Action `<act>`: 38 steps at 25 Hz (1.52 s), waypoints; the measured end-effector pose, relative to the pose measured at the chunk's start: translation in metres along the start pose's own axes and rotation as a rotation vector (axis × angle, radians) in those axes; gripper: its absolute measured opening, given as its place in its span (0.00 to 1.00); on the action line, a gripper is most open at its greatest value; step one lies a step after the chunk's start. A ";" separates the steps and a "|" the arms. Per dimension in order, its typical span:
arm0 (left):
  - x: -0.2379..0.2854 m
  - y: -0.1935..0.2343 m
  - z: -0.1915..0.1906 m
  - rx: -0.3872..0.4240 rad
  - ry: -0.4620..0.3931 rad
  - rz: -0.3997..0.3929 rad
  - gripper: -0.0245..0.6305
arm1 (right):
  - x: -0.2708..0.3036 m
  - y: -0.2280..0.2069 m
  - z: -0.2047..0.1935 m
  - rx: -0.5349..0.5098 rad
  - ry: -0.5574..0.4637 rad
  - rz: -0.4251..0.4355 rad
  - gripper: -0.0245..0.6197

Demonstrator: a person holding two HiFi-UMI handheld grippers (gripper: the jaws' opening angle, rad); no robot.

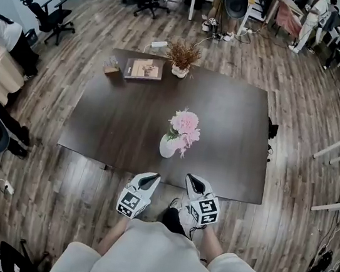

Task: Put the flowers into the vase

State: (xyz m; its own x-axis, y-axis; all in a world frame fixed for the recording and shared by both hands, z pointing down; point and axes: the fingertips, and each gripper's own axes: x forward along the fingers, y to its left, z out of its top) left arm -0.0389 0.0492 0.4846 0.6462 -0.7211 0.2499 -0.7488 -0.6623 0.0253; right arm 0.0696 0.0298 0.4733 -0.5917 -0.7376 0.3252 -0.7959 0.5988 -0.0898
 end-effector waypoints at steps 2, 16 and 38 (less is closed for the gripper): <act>-0.013 -0.011 0.003 0.004 -0.016 -0.013 0.05 | -0.012 0.013 0.002 0.007 -0.010 -0.019 0.04; -0.092 -0.068 0.012 0.023 -0.063 -0.052 0.05 | -0.086 0.089 0.007 -0.045 -0.083 -0.075 0.04; -0.116 -0.119 0.020 0.051 -0.088 -0.101 0.05 | -0.146 0.117 -0.003 -0.054 -0.122 -0.130 0.03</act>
State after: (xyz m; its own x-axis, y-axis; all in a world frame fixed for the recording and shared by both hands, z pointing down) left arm -0.0217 0.2079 0.4331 0.7299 -0.6640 0.1624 -0.6724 -0.7402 -0.0041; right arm 0.0631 0.2090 0.4184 -0.4982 -0.8401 0.2144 -0.8605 0.5095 -0.0031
